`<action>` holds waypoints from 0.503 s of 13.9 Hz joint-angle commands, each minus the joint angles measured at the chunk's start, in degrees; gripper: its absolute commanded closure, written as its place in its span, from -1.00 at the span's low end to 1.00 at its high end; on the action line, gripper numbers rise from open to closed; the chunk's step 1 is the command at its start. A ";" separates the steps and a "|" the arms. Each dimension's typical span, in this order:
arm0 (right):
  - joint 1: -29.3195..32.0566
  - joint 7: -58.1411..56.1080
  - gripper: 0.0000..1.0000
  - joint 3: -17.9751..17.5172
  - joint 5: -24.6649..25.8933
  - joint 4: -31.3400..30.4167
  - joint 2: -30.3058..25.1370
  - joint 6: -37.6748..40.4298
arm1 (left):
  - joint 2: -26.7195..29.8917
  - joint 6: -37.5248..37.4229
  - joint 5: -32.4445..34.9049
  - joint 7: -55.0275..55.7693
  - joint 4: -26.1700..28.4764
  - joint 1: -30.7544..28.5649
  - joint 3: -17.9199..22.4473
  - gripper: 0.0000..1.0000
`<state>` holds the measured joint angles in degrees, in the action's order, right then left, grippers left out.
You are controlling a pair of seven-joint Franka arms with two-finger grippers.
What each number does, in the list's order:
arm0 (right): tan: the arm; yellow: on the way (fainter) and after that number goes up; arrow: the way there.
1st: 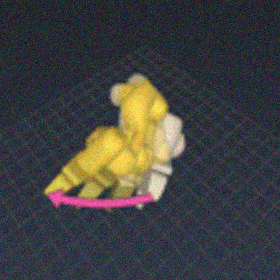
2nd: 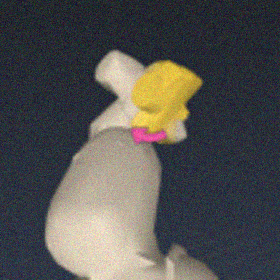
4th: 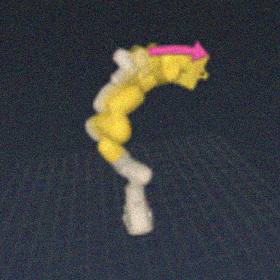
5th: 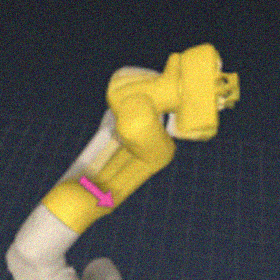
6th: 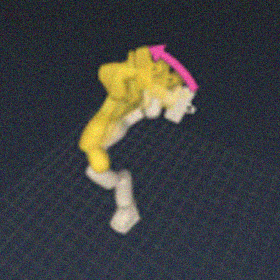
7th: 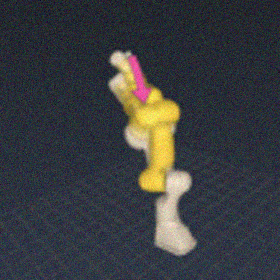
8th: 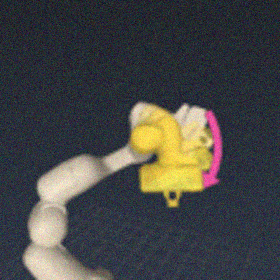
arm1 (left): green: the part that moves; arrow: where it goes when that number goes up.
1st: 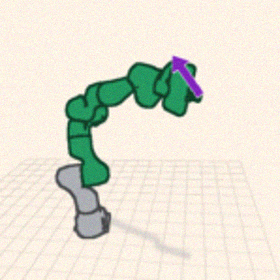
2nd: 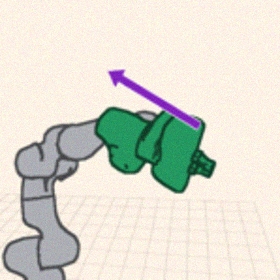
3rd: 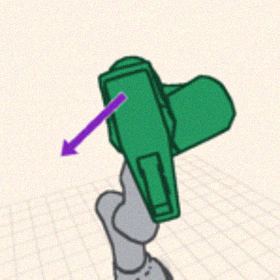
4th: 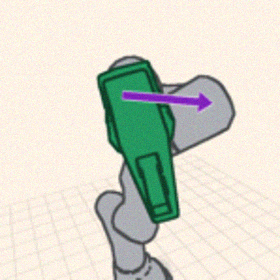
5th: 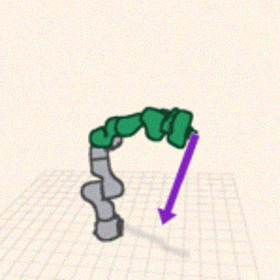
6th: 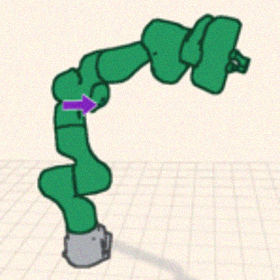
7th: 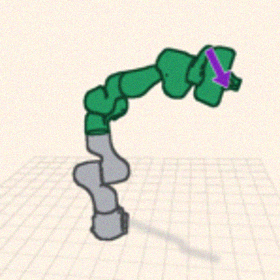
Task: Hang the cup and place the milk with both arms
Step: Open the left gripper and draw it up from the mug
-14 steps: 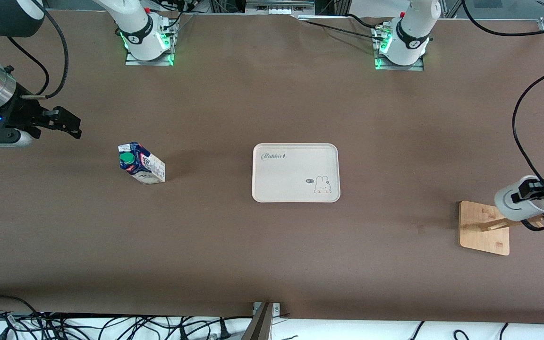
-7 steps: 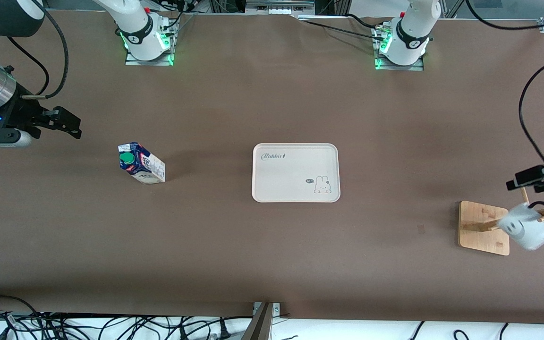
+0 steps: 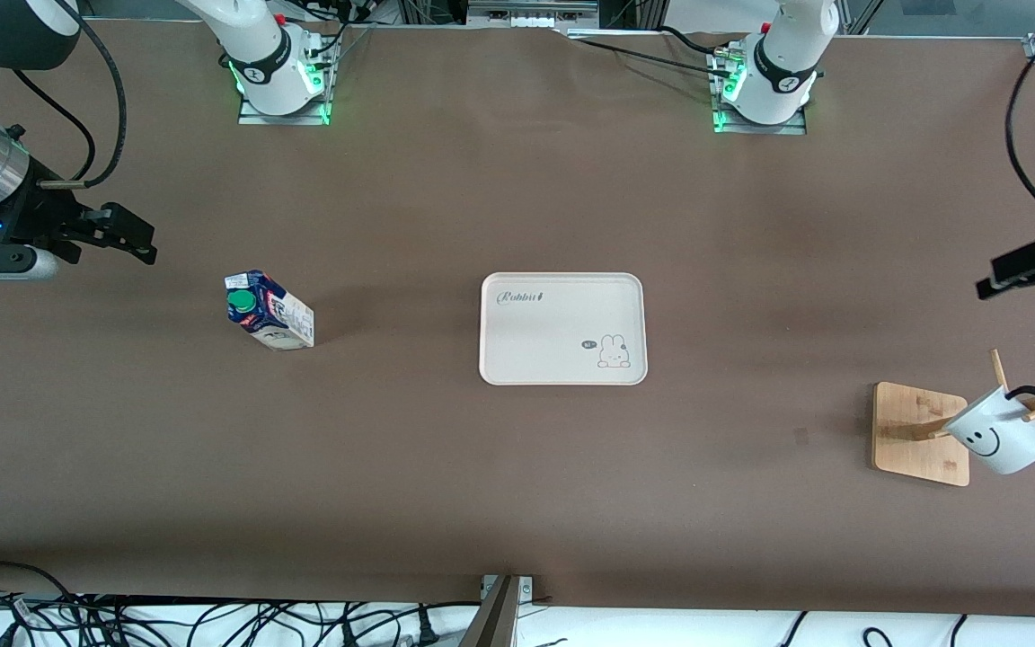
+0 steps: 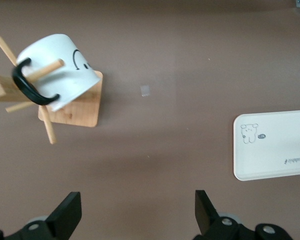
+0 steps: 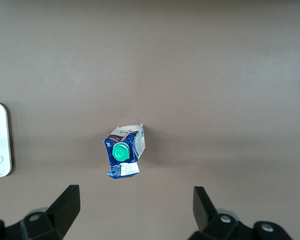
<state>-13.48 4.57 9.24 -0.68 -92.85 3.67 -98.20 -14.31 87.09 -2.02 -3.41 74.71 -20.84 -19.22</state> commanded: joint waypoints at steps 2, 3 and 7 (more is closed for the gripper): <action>0.56 0.44 -1.00 -0.10 -1.08 1.09 0.55 0.47 | 4.11 -4.20 1.23 2.18 0.79 -0.07 -1.08 -1.00; 0.56 0.53 -1.00 -0.10 -1.08 1.09 0.55 0.47 | 4.20 -4.38 1.06 2.27 0.79 -0.07 -1.08 -1.00; 0.56 0.44 -1.00 -0.10 -1.08 1.09 0.73 0.47 | 5.78 -5.60 2.45 4.98 1.14 19.77 15.15 -1.00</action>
<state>-13.43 4.58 9.27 -0.69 -92.85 3.95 -98.20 -10.24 82.66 -1.77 -1.00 74.80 -15.33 -16.30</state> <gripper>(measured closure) 0.000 0.000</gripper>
